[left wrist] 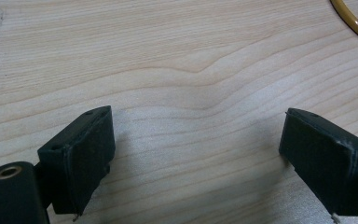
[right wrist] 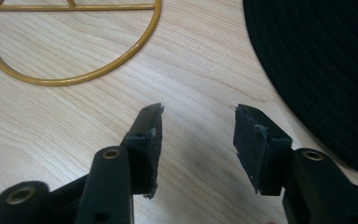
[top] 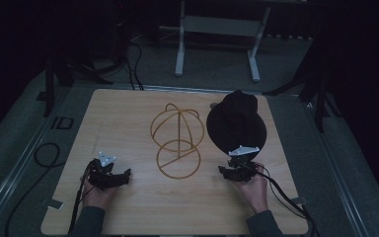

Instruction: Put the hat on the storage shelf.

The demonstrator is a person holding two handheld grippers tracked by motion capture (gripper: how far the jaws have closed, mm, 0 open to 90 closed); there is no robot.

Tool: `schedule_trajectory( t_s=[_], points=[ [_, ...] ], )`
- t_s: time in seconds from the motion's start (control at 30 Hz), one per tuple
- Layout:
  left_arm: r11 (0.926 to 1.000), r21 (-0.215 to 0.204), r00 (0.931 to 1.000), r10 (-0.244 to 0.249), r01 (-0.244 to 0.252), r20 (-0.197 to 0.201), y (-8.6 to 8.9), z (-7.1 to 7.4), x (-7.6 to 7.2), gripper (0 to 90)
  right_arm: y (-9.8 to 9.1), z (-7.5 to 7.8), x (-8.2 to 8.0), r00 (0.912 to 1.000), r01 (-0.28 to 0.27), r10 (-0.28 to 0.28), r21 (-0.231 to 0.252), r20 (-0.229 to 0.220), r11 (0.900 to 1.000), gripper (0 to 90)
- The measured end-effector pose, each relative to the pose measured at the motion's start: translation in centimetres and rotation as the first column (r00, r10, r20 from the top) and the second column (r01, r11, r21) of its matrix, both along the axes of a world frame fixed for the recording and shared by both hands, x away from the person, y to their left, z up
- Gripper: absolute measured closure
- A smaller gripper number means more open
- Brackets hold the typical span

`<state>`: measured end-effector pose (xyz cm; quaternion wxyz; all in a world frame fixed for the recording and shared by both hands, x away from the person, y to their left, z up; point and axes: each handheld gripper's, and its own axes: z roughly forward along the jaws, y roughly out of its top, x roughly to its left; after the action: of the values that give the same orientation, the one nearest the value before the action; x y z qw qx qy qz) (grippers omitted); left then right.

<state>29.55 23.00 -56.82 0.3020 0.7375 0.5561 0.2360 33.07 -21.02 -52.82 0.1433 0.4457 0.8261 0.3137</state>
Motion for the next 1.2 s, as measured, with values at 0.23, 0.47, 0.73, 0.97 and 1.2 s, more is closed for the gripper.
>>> schedule_trajectory(
  t_s=[0.23,0.47,0.73,0.97,1.2],
  points=[
    [1.0000,0.000,1.0000,0.000,0.000,0.000,0.0,0.0,0.0,10.8,-0.1,0.6,0.1,1.0000,0.007,-0.007,-0.017,-0.004,0.9998,56.5],
    [1.0000,-0.001,1.0000,0.002,-0.002,0.001,0.0,0.0,0.0,10.8,-0.4,1.0,0.5,0.9997,-0.006,0.006,-0.025,-0.022,0.9997,57.0],
    [1.0000,0.000,1.0000,0.001,-0.001,0.002,0.0,0.0,0.0,10.8,-0.8,1.5,0.8,0.9992,-0.018,0.018,0.009,-0.035,0.9998,60.2],
    [1.0000,-0.001,1.0000,0.001,-0.001,0.002,0.0,0.0,0.0,10.8,-1.0,2.1,1.1,0.9995,-0.016,0.016,-0.011,-0.029,0.9998,61.7],
    [1.0000,-0.001,1.0000,0.001,-0.001,0.002,0.0,0.0,0.0,10.8,-1.3,3.0,1.6,0.9999,-0.001,0.000,-0.043,-0.017,0.9991,63.0]
  ],
)
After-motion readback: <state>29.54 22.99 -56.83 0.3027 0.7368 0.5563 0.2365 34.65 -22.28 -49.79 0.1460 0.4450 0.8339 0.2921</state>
